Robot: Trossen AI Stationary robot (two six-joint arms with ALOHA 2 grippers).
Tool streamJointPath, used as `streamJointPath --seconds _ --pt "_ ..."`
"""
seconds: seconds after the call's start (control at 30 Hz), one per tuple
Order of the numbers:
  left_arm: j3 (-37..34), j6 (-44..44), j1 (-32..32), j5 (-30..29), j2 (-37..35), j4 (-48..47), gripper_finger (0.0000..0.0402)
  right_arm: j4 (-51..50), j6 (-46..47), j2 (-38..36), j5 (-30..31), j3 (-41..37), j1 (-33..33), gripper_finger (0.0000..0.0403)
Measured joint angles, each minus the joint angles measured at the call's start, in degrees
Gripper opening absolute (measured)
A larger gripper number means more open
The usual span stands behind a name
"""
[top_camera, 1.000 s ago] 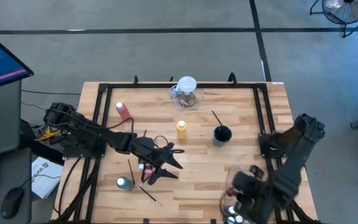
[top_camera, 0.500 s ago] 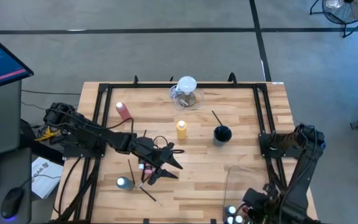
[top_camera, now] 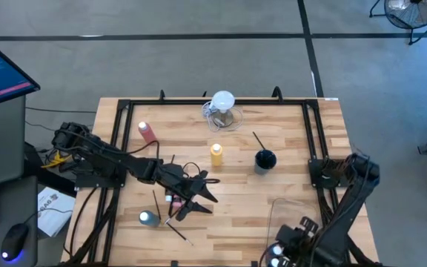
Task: Pick & Place Paint Supplies
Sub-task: Put the top small brown bottle into the transparent bin
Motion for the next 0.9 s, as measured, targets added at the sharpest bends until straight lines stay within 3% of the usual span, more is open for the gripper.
streamJointPath --seconds 0.23,0.9 --pt "0.0 0.0 0.0 0.0 0.0 0.0 0.0163 0.1 -0.2 1.8 -2.4 0.0 0.3 0.0132" --pt "0.0 0.0 0.0 -0.2 0.0 0.0 0.0163 1.1 0.0 3.6 -0.9 0.0 0.4 0.0132"
